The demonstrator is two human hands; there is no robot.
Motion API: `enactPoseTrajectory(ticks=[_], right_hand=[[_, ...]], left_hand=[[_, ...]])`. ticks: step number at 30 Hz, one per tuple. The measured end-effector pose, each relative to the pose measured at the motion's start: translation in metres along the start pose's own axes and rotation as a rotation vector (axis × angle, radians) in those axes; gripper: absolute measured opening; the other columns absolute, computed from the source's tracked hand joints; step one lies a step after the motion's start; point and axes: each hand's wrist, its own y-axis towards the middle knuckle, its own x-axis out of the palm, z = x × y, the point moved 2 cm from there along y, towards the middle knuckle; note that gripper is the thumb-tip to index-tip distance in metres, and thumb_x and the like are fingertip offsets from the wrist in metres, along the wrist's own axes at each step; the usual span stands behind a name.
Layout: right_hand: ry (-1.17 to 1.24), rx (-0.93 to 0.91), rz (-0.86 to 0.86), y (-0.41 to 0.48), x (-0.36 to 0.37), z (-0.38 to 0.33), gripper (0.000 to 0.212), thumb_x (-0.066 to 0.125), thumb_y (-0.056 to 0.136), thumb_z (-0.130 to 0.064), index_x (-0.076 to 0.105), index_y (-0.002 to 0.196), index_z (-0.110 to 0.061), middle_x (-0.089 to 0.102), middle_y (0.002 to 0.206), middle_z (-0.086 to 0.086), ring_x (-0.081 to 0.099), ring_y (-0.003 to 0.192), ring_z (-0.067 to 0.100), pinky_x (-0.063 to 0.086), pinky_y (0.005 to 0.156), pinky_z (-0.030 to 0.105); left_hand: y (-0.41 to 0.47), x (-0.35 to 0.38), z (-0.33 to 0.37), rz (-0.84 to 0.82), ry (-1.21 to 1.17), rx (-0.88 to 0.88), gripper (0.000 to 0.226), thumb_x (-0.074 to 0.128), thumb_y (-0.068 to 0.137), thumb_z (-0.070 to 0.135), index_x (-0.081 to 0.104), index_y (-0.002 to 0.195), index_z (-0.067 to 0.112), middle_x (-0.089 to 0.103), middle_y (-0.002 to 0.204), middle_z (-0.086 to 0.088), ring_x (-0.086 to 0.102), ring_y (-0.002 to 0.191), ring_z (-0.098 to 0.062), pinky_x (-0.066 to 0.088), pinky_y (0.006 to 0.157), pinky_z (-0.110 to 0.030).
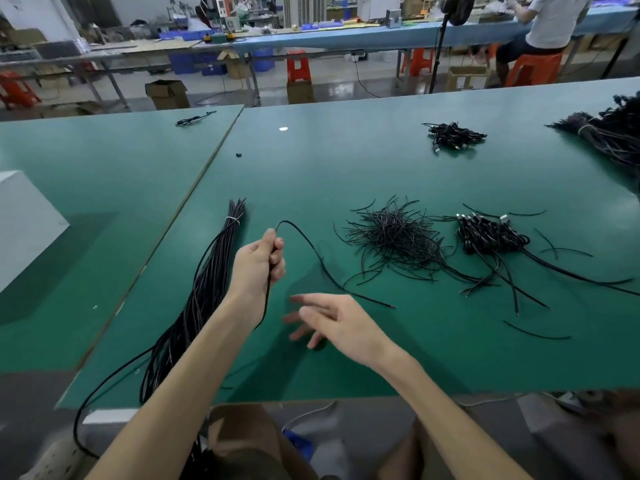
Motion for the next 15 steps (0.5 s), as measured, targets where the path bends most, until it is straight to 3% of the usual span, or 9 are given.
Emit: enactPoseTrajectory(ticks=[5,10,15], right_hand=[[0.132,0.07,-0.086,0.007,0.039,-0.003,0.018,0.062,0.101,-0.012,0.056,0.117,-0.011,0.077,0.103,0.007,0.075,0.086,0.039,0.058,0.057,0.034],[0.226,0.112,0.021,0.009,0.055,-0.004,0.021,0.064,0.1,-0.015,0.048,0.11,-0.006,0.078,0.091,0.012,0.071,0.064,0.025,0.049,0.046,0.026],[0.213,0.034,0.083,0.008,0.059,-0.003,0.013,0.059,0.103,-0.015,0.047,0.097,-0.015,0.075,0.086,0.015,0.062,0.052,0.021,0.039,0.042,0.018]], left_hand=[[0.002,0.008,-0.023,-0.064,0.119,-0.081,0.035,0.053,0.107,0.031,0.058,0.076,0.015,0.042,0.056,0.007,0.037,0.05,-0.012,0.032,0.047,-0.019],[0.008,0.001,-0.027,-0.191,0.07,-0.185,0.037,0.059,0.103,0.034,0.066,0.072,0.016,0.049,0.06,0.003,0.045,0.053,-0.012,0.042,0.05,-0.018],[0.012,0.003,-0.025,-0.382,0.187,-0.224,0.038,0.057,0.102,0.04,0.077,0.081,0.015,0.062,0.072,-0.001,0.057,0.062,-0.013,0.051,0.061,-0.021]])
